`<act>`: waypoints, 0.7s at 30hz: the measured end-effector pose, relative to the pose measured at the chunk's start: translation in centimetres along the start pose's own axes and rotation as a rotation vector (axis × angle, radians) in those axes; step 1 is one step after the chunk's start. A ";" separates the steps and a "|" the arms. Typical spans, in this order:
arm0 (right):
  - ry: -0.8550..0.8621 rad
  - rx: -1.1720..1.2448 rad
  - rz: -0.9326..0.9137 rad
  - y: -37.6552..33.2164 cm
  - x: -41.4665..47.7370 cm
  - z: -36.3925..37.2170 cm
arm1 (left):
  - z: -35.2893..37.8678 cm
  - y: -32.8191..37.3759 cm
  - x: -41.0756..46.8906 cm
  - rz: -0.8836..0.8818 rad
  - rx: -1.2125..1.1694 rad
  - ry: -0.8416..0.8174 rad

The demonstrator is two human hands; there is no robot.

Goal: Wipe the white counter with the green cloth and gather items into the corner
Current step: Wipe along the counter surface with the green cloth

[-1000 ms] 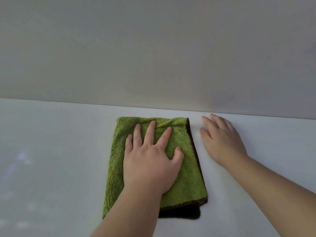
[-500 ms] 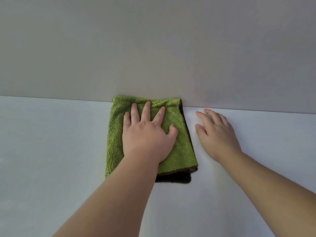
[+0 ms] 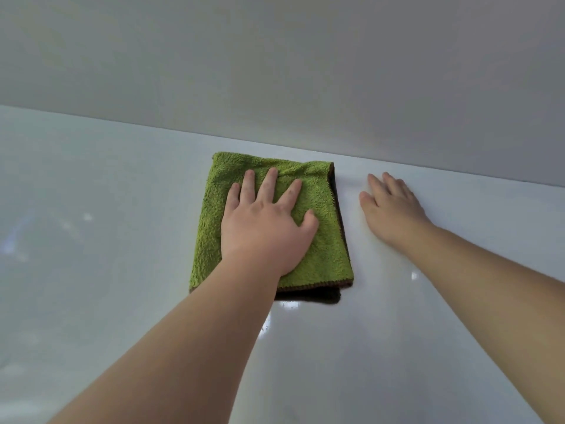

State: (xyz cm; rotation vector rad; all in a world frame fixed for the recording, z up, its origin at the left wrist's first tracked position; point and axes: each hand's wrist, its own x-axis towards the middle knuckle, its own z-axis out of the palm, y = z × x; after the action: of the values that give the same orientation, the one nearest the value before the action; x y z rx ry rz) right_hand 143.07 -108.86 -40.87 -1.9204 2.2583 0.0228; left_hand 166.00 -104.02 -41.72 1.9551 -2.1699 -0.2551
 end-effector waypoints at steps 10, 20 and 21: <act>0.062 -0.018 -0.166 -2.1 -10.8 2.7 | -1.1 -1.7 -7.4 -0.034 -0.011 0.008; 0.097 -0.046 -0.158 -2.6 -11.7 3.0 | -1.5 -2.3 -10.0 -0.094 0.013 0.017; 0.104 -0.046 -0.155 -2.6 -11.6 3.0 | -1.4 -2.3 -9.4 -0.100 0.019 0.016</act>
State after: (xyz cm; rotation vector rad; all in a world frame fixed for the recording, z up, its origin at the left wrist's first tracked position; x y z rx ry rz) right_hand 147.74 -97.59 -41.90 -2.1626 2.1819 -0.0468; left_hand 169.55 -94.90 -41.38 2.0718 -2.0748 -0.2348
